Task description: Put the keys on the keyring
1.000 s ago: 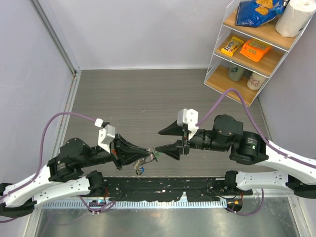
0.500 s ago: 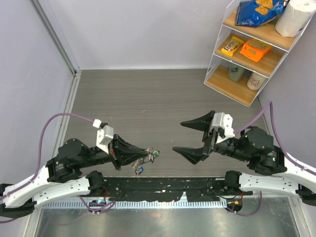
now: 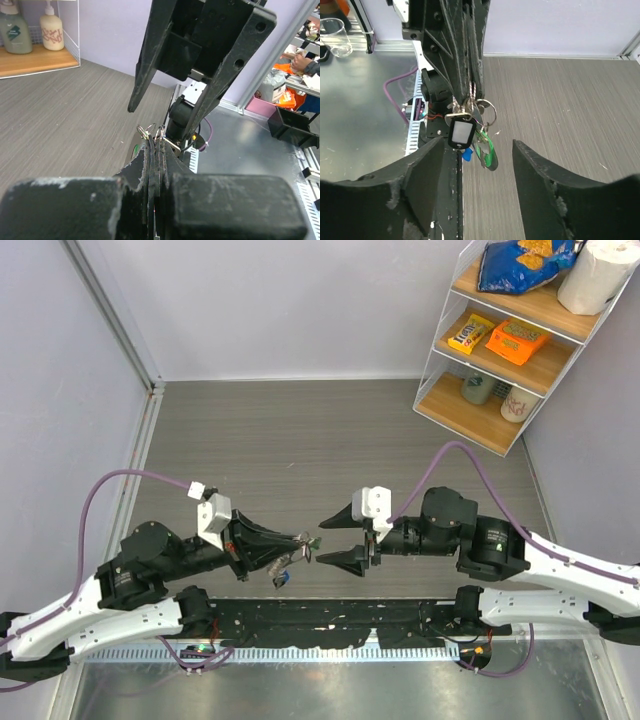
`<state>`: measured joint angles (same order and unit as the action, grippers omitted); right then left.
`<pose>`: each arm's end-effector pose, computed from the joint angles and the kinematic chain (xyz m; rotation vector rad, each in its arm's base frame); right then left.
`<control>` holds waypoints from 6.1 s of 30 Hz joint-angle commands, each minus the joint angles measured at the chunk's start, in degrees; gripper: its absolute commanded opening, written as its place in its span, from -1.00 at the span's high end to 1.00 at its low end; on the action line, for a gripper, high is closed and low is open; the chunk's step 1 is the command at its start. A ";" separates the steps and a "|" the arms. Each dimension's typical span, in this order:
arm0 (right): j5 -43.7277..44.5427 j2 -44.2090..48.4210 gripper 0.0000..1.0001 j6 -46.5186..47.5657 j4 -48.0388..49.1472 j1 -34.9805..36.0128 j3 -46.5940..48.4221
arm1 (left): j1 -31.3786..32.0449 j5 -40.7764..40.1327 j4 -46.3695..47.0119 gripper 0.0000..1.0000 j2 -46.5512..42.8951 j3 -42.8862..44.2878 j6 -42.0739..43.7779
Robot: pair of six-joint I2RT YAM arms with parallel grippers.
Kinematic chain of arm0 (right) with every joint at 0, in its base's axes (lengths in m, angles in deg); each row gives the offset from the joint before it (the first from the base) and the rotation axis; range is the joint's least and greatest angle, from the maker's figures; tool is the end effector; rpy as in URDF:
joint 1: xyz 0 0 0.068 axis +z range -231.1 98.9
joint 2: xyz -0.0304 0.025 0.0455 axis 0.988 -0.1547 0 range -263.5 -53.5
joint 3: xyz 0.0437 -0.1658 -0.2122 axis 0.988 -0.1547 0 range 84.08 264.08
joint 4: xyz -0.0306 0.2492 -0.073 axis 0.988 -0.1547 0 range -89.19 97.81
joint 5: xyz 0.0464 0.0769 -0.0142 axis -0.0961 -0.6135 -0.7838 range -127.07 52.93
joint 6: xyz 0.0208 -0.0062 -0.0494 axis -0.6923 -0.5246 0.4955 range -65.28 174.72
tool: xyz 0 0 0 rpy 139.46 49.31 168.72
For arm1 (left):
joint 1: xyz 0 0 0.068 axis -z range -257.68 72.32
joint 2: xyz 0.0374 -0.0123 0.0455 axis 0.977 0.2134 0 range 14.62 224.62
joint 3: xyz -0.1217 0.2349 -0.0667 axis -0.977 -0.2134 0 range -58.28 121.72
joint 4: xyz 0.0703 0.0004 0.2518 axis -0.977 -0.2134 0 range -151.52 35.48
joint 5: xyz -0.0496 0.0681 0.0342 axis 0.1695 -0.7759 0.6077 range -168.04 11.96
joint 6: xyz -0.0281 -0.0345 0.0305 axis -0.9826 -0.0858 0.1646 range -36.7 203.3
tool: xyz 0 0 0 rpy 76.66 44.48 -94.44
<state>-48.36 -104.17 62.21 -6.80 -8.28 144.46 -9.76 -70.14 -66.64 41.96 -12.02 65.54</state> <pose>0.0504 0.1861 0.4089 -1.2514 1.2366 1.0140 0.0354 -0.1003 0.3838 0.7864 1.3883 -1.2987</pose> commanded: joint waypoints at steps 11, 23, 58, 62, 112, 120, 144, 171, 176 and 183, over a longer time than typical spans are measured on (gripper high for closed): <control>-4.97 -1.62 0.16 1.48 3.62 0.48 6.06 | 0.28 -1.57 8.34 1.00 -1.84 -1.88 2.64; -5.41 -4.96 0.24 0.60 5.73 0.48 7.73 | 0.37 -0.52 9.83 1.00 -2.11 -2.40 2.73; -6.73 -8.04 0.89 -0.98 6.35 1.01 8.61 | 0.28 -0.78 11.50 1.00 -4.66 -3.46 3.08; -6.82 -7.60 0.89 -0.63 4.52 1.10 8.96 | 0.28 0.36 10.72 1.00 -4.92 -3.11 3.17; -17.01 -16.65 0.90 -13.20 -17.73 1.10 22.85 | 0.28 17.59 -17.41 0.25 6.33 13.15 5.98; -17.98 -17.61 0.89 -13.64 -17.29 1.10 24.17 | 0.37 16.97 -17.67 0.32 6.51 13.42 6.68; -17.72 -17.88 0.90 -12.85 -17.38 1.10 24.61 | 0.28 16.71 -18.82 0.71 8.96 13.86 7.30; -13.76 -11.20 0.36 -11.09 -12.46 1.19 19.43 | 0.37 11.62 -14.69 1.00 6.68 11.14 7.39; -12.00 -9.88 0.12 -10.83 -12.37 1.19 18.72 | 0.37 10.56 -12.93 1.00 5.98 10.52 7.21; -9.45 -9.53 0.03 -9.77 -12.11 1.19 16.00 | 0.37 10.38 -10.56 1.00 5.63 10.25 6.51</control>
<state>-60.09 -114.60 51.34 -21.64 -7.32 161.66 -9.49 -59.25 -83.66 48.45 -1.97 72.99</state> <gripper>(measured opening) 0.481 0.034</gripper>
